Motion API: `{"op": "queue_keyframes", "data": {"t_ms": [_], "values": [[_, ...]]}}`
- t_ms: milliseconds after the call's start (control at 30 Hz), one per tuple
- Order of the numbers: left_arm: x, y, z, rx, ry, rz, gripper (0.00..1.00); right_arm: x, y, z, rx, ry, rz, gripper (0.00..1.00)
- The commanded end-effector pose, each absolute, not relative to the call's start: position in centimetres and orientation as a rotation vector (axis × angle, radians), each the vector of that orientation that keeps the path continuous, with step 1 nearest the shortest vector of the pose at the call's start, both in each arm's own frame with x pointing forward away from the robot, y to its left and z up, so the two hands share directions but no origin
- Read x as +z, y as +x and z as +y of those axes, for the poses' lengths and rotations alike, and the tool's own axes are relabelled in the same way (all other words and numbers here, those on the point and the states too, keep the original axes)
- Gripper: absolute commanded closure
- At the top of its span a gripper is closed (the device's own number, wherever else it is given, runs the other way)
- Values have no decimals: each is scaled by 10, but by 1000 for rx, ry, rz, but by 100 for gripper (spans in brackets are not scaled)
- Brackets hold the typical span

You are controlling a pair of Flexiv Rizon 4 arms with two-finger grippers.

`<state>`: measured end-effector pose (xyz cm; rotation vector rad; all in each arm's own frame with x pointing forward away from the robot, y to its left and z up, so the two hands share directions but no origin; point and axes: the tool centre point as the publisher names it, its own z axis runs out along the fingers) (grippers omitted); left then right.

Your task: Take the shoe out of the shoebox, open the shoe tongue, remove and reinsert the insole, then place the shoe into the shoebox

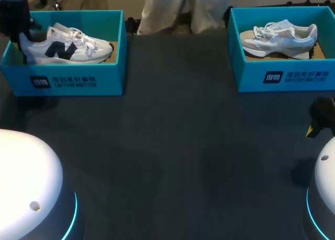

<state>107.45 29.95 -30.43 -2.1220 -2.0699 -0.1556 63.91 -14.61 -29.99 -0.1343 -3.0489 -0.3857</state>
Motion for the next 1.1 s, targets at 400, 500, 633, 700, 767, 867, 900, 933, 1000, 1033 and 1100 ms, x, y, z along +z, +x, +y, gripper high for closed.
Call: {"op": "queue_keyframes", "data": {"t_ms": [400, 500, 633, 700, 767, 867, 900, 933, 1000, 1033, 1100], "values": [[-321, 1074, 295, -154, -2185, -1998, 100, -300, 638, -146, -384, -134, -3052, 0], [-324, 1073, 294, -154, -2197, -1985, 100, -300, 638, -146, -384, -134, -3052, 0], [-330, 1070, 294, -141, -2207, -1966, 100, -300, 638, -146, -384, -134, -3052, 0], [-331, 1068, 294, -144, -2211, -1961, 100, -300, 638, -146, -384, -134, -3052, 0], [-333, 1067, 294, -143, -2217, -1954, 100, -300, 638, -146, -384, -134, -3052, 0], [-335, 1068, 295, -143, -2218, -1951, 100, -300, 638, -146, -384, -134, -3052, 0], [-336, 1068, 295, -145, -2215, -1954, 100, -300, 638, -146, -384, -134, -3052, 0], [-337, 1069, 295, -142, -2213, -1956, 100, -300, 638, -146, -384, -134, -3052, 0], [-338, 1070, 296, -140, -2208, -1958, 100, -300, 638, -146, -384, -134, -3052, 0], [-338, 1070, 296, -140, -2207, -1959, 100, -300, 638, -146, -384, -134, -3052, 0], [-340, 1070, 297, -141, -2197, -1962, 100, -300, 638, -146, -384, -134, -3052, 0]]}}
